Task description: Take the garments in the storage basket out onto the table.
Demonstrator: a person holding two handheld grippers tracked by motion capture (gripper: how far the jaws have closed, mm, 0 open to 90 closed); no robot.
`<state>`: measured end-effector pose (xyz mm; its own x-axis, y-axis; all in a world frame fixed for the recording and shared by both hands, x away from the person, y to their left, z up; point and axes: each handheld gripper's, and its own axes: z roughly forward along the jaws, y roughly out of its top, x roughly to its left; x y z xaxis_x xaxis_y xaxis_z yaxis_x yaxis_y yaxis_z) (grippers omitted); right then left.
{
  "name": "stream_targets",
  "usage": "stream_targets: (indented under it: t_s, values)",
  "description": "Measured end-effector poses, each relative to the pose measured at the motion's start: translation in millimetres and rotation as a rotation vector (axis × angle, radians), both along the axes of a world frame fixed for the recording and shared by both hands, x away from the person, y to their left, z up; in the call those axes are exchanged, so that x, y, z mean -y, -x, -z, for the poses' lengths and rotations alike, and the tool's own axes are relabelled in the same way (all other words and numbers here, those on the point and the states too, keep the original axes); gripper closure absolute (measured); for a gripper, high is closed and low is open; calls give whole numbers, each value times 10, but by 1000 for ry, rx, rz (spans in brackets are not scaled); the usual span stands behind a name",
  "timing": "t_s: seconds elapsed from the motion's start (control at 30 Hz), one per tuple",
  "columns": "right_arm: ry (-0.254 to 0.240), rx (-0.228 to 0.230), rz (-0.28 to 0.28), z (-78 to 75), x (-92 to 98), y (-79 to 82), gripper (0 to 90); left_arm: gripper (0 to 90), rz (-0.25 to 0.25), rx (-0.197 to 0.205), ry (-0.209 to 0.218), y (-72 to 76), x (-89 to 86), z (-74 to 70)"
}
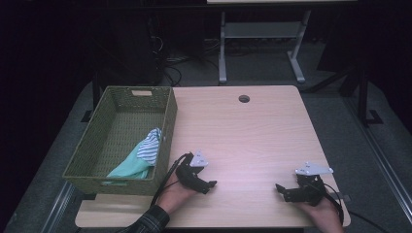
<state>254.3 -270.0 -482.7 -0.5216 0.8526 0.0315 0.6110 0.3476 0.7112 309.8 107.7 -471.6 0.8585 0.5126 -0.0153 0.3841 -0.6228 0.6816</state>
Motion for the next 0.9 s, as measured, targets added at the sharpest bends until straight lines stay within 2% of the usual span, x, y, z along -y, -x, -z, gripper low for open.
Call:
stream_targets:
  t_s: [0.5,0.7,0.9]
  values:
    - [3,-5,-9,2,-10,-5,34,129,-17,-23,57,-15,-40,-81]
    - [4,-7,-10,2,-11,-6,30,129,-21,-26,54,-19,-46,-102]
    - [5,-8,-12,3,-13,-8,27,130,-21,-52,78,-35,-61,-124]
